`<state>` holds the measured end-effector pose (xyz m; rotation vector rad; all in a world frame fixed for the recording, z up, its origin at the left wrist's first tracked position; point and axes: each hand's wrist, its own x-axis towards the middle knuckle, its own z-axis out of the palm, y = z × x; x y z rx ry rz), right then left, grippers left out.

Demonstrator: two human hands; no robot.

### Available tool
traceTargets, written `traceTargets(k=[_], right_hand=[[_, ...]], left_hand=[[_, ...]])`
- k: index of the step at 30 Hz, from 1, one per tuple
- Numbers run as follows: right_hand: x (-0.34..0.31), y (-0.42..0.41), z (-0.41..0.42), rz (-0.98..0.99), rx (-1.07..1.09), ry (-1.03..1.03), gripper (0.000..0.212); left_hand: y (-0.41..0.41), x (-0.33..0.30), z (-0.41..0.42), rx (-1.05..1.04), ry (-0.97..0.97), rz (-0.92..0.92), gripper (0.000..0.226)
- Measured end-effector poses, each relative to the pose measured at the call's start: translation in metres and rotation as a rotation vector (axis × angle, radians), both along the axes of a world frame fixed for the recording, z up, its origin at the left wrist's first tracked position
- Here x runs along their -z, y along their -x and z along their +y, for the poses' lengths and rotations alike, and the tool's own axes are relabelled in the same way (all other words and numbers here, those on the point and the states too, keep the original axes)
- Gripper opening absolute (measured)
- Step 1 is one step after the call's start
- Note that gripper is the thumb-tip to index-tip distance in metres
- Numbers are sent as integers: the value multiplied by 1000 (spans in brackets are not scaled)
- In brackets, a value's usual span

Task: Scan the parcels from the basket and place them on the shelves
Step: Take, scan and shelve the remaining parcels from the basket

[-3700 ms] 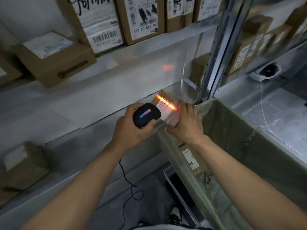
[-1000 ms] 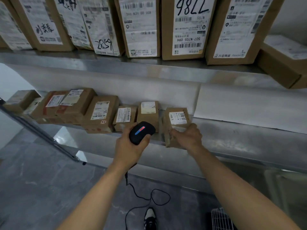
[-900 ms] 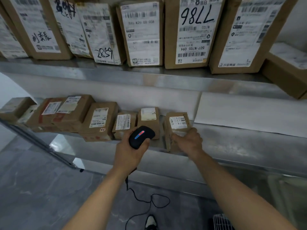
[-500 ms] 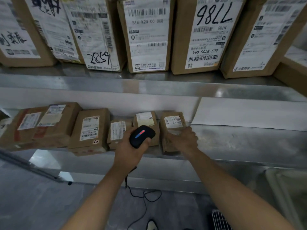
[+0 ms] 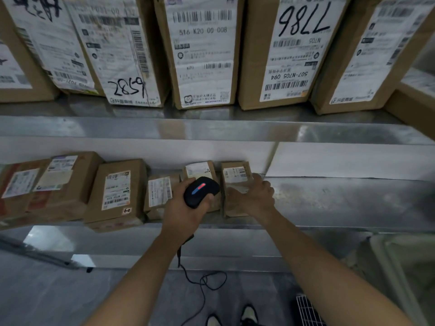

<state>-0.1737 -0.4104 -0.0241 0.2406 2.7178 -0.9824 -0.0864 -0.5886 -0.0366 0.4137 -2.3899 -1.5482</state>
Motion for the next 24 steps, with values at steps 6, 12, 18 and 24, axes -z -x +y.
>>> traceTargets(k=[6,12,18,24], right_hand=[[2,0,9,59,-56,40,77],[-1,-8,24,21,6,124,78],[7,-21,50,20,64,246,84],[9,-42,90,64,132,266,78]], left_hand=[[6,-1,6,23,-8,9,56],[11,1,17,70,-29,29,59],[22,5,40,187,-38,33,55],[28,11,78,341,-68,14,47]])
